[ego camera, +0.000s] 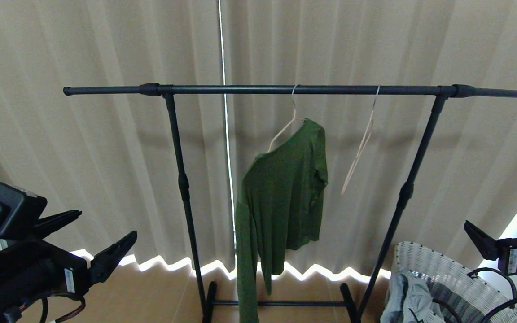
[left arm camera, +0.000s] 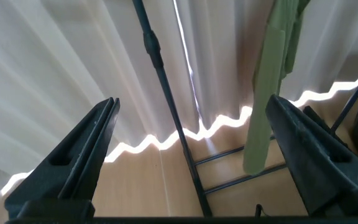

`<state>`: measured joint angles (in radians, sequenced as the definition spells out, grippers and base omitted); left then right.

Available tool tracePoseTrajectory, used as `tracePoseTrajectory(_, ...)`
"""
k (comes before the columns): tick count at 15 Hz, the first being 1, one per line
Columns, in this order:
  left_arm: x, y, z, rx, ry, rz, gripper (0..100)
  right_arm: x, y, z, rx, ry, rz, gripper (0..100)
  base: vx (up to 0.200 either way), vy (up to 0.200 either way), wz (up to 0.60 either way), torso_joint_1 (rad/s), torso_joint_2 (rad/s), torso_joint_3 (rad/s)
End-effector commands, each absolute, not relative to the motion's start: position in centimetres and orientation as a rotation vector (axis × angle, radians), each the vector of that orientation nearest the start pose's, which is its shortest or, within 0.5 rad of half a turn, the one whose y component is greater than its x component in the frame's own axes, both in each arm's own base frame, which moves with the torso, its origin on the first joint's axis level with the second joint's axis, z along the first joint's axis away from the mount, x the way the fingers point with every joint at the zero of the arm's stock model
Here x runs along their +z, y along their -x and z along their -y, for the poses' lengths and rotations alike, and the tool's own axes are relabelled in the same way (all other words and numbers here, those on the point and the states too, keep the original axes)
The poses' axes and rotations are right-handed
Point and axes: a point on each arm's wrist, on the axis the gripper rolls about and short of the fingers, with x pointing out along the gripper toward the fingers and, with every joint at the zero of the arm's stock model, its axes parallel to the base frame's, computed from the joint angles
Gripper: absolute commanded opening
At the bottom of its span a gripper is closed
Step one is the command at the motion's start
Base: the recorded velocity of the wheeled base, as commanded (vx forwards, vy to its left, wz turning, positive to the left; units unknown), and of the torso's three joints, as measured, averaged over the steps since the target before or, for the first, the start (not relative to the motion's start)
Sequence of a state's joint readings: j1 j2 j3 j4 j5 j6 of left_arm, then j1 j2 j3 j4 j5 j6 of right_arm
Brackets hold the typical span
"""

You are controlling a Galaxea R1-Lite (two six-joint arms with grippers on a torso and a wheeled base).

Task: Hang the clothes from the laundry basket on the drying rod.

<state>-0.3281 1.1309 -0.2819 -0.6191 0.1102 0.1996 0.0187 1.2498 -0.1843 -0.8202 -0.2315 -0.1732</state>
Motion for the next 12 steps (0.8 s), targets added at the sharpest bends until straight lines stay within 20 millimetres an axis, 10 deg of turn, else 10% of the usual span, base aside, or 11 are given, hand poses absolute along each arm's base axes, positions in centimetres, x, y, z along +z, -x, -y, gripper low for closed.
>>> tracePoseTrajectory(1, 16.71, -13.71, 4.41, -0.239, -0.248, -0.201, 100, 14.33, -15.51, 0.23, -0.19, 0.203, -0.263, 100, 0.0, 0.0, 0.0, 0.0, 0.0, 0.0)
tracePoseTrajectory(12, 16.66, -13.7, 4.4, -0.239, -0.248, -0.203, 100, 14.4, -15.35, 0.21, -0.189, 0.204, -0.259, 100, 0.0, 0.0, 0.0, -0.177, 0.44, 0.253)
